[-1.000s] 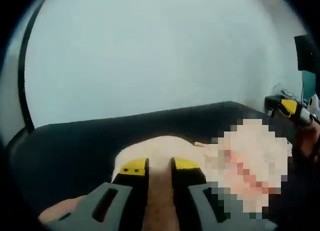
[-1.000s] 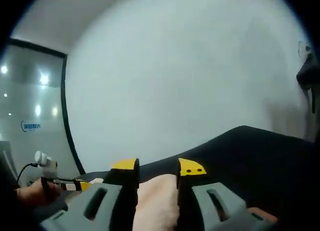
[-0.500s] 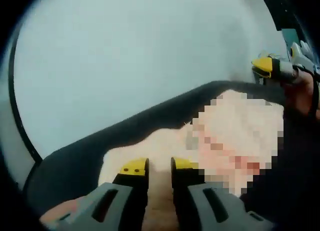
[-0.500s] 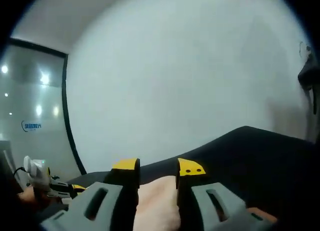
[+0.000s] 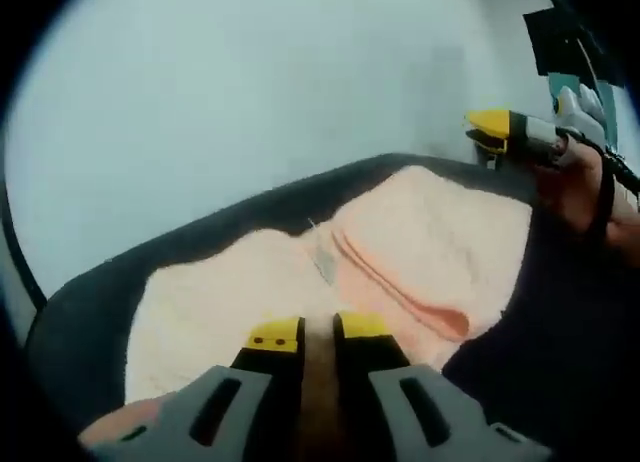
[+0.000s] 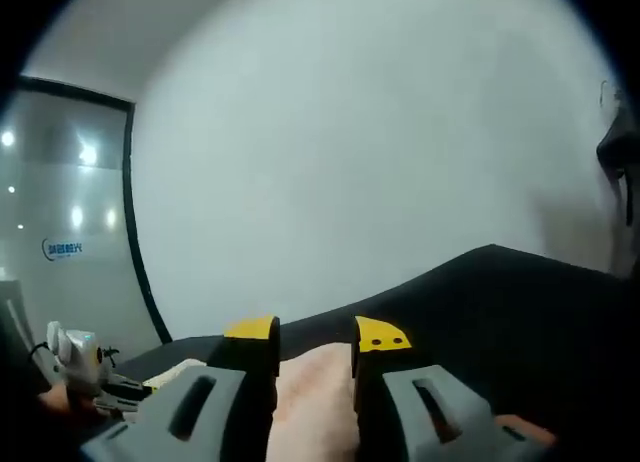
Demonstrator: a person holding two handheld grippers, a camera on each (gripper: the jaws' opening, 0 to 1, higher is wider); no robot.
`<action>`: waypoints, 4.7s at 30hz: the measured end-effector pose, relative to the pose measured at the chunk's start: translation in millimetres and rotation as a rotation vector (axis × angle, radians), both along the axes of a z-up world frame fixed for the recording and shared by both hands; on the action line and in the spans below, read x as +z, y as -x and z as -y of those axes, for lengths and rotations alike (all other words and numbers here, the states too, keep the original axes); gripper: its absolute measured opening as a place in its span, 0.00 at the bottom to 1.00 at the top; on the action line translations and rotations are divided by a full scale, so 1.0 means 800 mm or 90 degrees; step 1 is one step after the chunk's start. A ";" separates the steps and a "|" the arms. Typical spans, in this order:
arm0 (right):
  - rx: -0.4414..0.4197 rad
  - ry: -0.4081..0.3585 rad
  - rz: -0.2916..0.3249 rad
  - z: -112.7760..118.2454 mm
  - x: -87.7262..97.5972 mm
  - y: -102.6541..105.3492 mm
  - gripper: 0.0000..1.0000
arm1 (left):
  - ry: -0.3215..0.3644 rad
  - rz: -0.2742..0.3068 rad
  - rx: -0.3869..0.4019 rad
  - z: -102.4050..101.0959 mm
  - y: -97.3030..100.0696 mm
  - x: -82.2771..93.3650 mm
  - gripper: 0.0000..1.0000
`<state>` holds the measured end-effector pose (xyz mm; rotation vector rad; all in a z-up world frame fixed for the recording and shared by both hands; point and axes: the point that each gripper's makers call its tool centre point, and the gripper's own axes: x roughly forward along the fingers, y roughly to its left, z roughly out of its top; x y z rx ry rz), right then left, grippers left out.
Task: Fold the towel on the table until its edges align and the towel forms a compact rectangular stack.
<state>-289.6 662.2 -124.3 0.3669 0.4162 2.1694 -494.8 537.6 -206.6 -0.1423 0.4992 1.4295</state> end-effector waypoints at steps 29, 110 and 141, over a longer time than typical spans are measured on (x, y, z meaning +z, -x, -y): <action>-0.060 0.261 0.053 0.056 -0.083 0.015 0.05 | -0.306 0.019 0.168 0.065 0.206 0.109 0.14; 0.435 -0.169 0.269 0.136 0.016 0.286 0.46 | -0.320 0.129 -0.135 0.032 0.116 0.148 0.19; 0.709 -0.172 0.216 0.179 -0.027 0.306 0.61 | -0.126 0.207 -0.434 0.042 0.124 0.074 0.46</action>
